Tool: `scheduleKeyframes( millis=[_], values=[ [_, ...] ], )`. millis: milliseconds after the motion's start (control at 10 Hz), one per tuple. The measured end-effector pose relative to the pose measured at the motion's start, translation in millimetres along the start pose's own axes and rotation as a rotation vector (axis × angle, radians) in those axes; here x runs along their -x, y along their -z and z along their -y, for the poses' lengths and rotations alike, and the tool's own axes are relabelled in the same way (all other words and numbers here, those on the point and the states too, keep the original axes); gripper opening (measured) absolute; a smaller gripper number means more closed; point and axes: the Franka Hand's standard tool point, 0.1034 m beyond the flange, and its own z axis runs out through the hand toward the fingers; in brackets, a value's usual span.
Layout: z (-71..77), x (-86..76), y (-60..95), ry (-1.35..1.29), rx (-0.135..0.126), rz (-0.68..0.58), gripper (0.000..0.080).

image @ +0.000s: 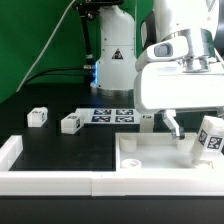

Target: Assemble one leg

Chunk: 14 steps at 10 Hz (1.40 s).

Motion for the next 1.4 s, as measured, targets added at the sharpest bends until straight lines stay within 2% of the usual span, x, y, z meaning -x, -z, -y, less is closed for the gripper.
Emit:
scheduleKeyframes(
  millis=[200,400,500,600,800,900,1000,1200,1300,1400],
  values=[
    [0.8,-0.9,0.8,-0.006,-0.001,0.001,0.0646],
    [5.9,-13.8,12.8,-0.027,-0.005,0.008,0.0649],
    [2.8,-16.4,14.6,-0.016,-0.003,0.009,0.0649],
    [6.6,-12.9,12.3,-0.014,-0.016,0.052,0.0649],
    [8.3,-11.4,11.3,-0.017,-0.021,0.072,0.0649],
    [17.4,-6.4,10.8,-0.041,-0.054,0.229,0.0649],
    [14.3,-16.1,11.3,-0.043,-0.059,0.292,0.0649],
    [6.2,-4.7,7.0,-0.038,-0.072,0.503,0.0649],
    [-4.6,-8.8,5.0,-0.016,-0.066,0.592,0.0649],
    [-11.1,-18.8,0.5,0.003,-0.064,0.558,0.0649]
  ],
)
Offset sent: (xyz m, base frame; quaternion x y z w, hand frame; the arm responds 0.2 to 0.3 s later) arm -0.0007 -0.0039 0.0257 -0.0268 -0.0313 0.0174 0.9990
